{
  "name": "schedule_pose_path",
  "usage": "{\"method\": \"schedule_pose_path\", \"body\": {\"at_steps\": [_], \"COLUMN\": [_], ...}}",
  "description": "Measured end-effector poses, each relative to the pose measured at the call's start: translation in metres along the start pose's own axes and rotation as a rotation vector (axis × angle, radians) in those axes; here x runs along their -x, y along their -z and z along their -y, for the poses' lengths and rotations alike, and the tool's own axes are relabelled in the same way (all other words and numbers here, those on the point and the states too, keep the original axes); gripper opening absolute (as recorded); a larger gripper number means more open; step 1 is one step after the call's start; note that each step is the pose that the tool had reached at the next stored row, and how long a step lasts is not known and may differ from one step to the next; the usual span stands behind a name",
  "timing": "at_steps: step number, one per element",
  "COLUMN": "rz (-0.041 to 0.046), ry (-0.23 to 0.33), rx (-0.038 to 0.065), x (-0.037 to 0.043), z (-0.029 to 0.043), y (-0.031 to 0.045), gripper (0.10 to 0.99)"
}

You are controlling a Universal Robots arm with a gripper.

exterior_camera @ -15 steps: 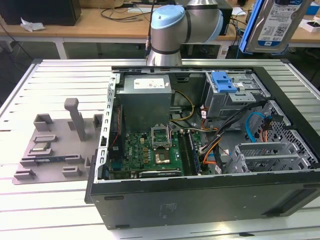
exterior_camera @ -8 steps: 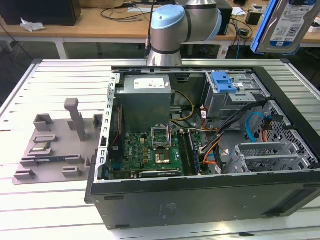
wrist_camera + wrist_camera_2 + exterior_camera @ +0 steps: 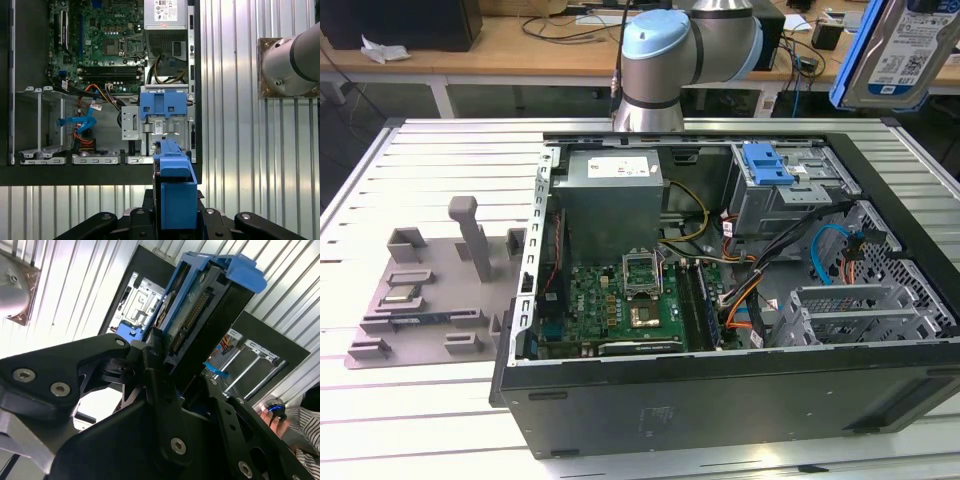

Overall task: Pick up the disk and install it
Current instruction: 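Pick up the disk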

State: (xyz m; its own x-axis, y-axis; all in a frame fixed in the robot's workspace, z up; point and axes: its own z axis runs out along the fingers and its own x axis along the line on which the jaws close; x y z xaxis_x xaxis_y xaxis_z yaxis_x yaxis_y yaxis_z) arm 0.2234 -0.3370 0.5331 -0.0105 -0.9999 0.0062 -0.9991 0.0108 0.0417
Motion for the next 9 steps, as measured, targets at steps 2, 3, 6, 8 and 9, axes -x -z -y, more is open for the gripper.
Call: {"method": "schedule_pose_path", "body": {"at_steps": [2, 3, 6, 8, 9], "rz": [0.0000, 0.0000, -0.0001, 0.0000, 0.0000], "ry": [0.000, 0.000, 0.000, 0.000, 0.000], "rx": [0.000, 0.000, 0.000, 0.000, 0.000], "x": [-0.0038, -0.0095, -0.0205, -0.0310, -0.0338], "z": [-0.0012, -0.0032, -0.0056, -0.0072, -0.0076], "y": [-0.0001, -0.0003, -0.0005, -0.0008, -0.0009], "gripper": [0.365, 0.365, 0.365, 0.365, 0.365]}}
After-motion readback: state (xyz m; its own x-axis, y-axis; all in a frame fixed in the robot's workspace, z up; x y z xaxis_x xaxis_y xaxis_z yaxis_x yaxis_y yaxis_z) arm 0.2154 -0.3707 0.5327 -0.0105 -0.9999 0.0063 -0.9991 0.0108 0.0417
